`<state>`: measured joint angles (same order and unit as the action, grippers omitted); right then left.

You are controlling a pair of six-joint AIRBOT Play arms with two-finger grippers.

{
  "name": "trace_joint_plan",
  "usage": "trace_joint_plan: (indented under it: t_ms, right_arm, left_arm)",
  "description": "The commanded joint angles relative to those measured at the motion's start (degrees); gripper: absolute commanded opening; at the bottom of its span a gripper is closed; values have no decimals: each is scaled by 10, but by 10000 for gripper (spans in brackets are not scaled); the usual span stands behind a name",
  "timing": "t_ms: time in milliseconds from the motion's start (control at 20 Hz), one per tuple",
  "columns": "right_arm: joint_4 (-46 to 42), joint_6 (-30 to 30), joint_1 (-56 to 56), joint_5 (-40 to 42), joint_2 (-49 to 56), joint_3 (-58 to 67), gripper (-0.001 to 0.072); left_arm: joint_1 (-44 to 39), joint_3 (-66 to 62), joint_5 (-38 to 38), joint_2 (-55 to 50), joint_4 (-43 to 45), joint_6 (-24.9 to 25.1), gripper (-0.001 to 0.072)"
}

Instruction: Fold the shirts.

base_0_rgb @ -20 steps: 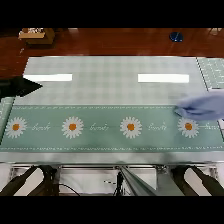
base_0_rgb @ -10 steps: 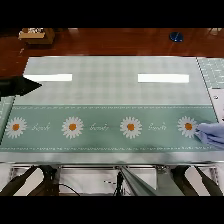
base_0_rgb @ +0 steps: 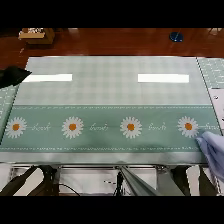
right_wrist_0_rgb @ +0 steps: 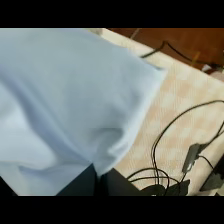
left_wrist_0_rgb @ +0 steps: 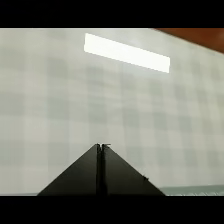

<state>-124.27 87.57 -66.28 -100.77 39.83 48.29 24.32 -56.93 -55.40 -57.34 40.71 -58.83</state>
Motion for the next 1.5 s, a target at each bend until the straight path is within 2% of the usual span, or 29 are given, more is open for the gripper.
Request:
trace_joint_plan:
  t_ms: [0,150,200,250,300,350,450,550,600,650,700,750,800,950,1000,1050,1100,1150,1200,1250,1350,1450]
  right_arm:
    - [-79,0,-94,103,-31,-92,24]
    - [-58,14,-150,159,-31,-134,24]
    - [-55,13,-155,175,-31,-145,57]
    - [-62,12,-155,193,-31,-150,216]
    - [-74,13,-155,216,-31,-151,411]
    - [-90,12,-154,237,-31,-150,472]
    - [-65,12,-144,292,-31,-124,472]
    - [40,-7,-90,379,-26,-65,464]
    - [115,-30,-50,420,-17,-26,442]
    - [204,-64,5,452,-2,17,442]
    - [282,-96,71,462,19,62,441]
    - [330,-103,140,459,43,99,442]
    - [365,-94,216,450,71,133,442]
    - [403,-39,421,415,147,177,444]
    - [401,-33,483,401,170,178,468]
    - [398,-30,533,380,192,178,496]
    - [397,-29,579,347,214,178,510]
    - [395,-29,617,311,235,178,597]
    - [390,-29,645,278,252,178,599]
    - [383,-29,669,251,267,178,598]
    - [357,-29,705,223,284,178,598]
    - [346,-29,724,218,284,178,597]
  left_arm:
    - [1,0,85,-1,32,7,22]
    - [1,0,104,-15,46,7,22]
    - [0,0,102,-22,46,7,22]
    - [0,0,99,-30,45,4,22]
    - [-1,0,94,-37,45,4,22]
    - [-1,0,87,-43,43,4,23]
    - [-1,0,71,-50,40,5,23]
    - [-2,0,67,-50,10,5,29]
    - [-6,0,70,-50,-16,9,102]
    - [-14,0,70,-50,-45,24,220]
    - [-28,0,70,-50,-69,41,289]
    - [-52,0,70,-50,-80,64,289]
    - [-85,-1,69,-50,-78,82,292]
    - [-202,-2,68,-60,-58,87,330]
    - [-246,-2,68,-66,-31,76,330]
    - [-285,-2,68,-74,11,37,330]
    - [-324,-5,65,-83,82,-32,339]
    - [-355,-12,51,-93,158,-97,456]
    - [-384,-23,23,-107,240,-164,675]
    - [-406,-38,-9,-120,302,-204,720]
    - [-437,-65,-56,-137,370,-225,720]
    - [-447,-75,-56,-139,378,-229,720]
